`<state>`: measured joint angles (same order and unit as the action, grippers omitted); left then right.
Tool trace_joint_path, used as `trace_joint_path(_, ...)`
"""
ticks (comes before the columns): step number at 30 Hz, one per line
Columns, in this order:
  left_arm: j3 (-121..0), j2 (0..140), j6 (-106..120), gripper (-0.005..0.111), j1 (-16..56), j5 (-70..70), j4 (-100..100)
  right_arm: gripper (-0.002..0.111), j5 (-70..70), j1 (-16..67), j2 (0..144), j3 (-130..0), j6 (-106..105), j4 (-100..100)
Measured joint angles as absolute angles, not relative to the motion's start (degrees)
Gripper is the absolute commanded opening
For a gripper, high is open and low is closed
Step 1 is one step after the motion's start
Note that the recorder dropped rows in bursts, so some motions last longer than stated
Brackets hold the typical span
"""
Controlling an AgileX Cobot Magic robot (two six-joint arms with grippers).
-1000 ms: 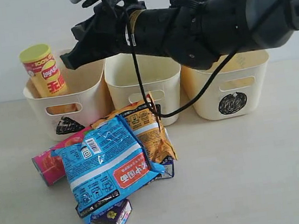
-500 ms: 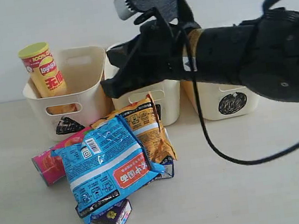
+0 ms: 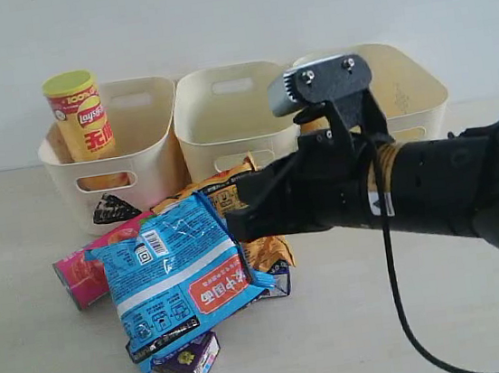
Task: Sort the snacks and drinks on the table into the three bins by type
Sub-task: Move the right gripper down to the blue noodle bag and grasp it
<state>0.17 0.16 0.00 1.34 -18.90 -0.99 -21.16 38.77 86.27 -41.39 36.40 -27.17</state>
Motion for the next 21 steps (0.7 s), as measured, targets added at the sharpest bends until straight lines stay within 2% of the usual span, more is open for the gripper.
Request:
trace_joint_path(5,0.17,0.16,0.0,0.004,1.34,-18.9,-0.99,0.001,-21.66,40.29,92.49,-41.13,39.62,-29.67)
trace_joint_path(7,0.17,0.16,0.0,0.004,1.34,-18.9,-0.99,0.014,-22.22,40.44,94.81,-41.13,40.13,-29.72)
trace_joint_path(8,0.17,0.16,0.0,0.004,1.34,-18.9,-0.99,0.025,-22.37,40.53,95.33,-41.13,40.53,-29.72)
trace_joint_path(10,0.17,0.16,0.0,0.004,1.34,-18.9,-0.99,0.055,-22.7,40.53,96.13,-41.13,40.91,-29.72)
trace_joint_path(12,0.17,0.16,0.0,0.004,1.34,-18.9,-0.99,0.068,-22.26,40.53,96.6,-41.37,41.0,-29.16)
trace_joint_path(21,0.17,0.16,0.0,0.004,1.34,-18.9,-0.99,0.07,-14.13,40.53,96.62,-45.65,41.68,-26.73)
